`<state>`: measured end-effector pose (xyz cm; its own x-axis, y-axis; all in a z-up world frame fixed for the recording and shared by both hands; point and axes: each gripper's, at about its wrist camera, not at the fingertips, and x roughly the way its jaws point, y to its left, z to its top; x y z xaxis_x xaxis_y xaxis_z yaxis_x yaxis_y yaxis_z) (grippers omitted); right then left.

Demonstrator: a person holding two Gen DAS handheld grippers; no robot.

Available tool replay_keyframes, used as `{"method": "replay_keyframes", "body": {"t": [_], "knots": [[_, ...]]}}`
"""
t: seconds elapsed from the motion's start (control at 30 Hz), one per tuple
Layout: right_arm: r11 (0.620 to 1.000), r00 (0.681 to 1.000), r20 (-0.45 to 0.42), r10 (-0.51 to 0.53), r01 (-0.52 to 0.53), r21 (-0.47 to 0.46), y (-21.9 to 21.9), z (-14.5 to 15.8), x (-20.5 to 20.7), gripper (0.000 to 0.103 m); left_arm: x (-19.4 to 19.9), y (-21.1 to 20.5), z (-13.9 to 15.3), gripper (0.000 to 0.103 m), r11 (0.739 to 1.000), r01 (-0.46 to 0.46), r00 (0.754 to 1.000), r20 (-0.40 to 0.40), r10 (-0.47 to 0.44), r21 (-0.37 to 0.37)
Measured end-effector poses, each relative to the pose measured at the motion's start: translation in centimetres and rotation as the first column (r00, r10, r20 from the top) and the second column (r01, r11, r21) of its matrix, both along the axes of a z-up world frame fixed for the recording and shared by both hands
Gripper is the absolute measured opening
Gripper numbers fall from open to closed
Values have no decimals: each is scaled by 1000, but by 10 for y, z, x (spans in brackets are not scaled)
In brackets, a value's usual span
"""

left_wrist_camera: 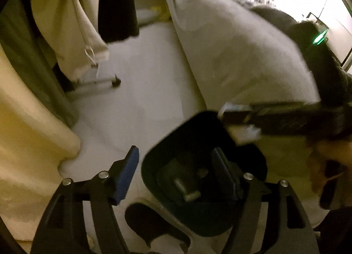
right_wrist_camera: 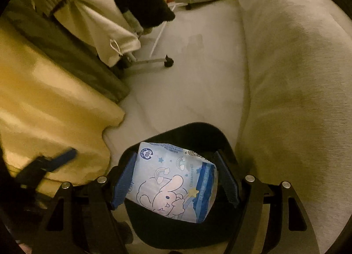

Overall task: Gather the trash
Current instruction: 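Open left tool over black bin to drop tape roll, then lower diaper package into black bin and open right tool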

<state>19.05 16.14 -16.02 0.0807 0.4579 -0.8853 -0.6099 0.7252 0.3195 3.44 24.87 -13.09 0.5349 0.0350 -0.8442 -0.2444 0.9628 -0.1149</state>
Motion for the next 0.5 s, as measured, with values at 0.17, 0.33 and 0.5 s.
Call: {"method": "replay_keyframes", "body": {"t": [0.17,0.33,0.5], "knots": [[998,1000,-13,17,-18,-60,9,-24,-3,72,-10,2,30,77,999,-2,995,96,-1,36],[992,998,-33,45,-49,-113,18,-47,-8,72,-20,6,53,77,998,-13,987,161,4,54],[984,996,-36,76,-81,-160,24,-61,-14,72,-25,10,68,74,998,-27,978,208,15,54]]}}
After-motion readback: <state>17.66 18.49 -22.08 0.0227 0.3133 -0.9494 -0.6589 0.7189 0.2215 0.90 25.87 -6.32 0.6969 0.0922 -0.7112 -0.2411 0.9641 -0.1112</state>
